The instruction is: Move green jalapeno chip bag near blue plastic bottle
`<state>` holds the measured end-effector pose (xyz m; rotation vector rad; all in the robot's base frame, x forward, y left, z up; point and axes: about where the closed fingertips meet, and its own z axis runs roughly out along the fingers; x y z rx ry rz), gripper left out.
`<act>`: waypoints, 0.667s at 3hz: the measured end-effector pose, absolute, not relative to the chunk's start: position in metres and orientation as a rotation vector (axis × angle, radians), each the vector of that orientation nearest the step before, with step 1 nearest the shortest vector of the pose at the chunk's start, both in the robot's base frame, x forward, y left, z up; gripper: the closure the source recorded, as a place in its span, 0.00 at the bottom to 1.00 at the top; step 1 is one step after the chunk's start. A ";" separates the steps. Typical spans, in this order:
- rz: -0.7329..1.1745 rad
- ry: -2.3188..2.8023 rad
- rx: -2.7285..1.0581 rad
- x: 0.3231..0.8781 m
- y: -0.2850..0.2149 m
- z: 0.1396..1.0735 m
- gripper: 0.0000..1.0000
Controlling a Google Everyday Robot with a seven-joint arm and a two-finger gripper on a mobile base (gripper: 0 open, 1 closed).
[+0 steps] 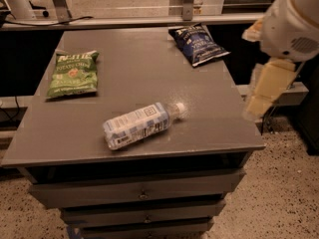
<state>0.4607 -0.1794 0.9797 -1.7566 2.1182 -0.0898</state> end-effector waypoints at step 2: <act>0.029 1.814 -1.878 0.516 -0.053 0.978 0.00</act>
Offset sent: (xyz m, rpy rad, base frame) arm 0.0818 0.1928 -0.0052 0.1942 -0.1110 0.3526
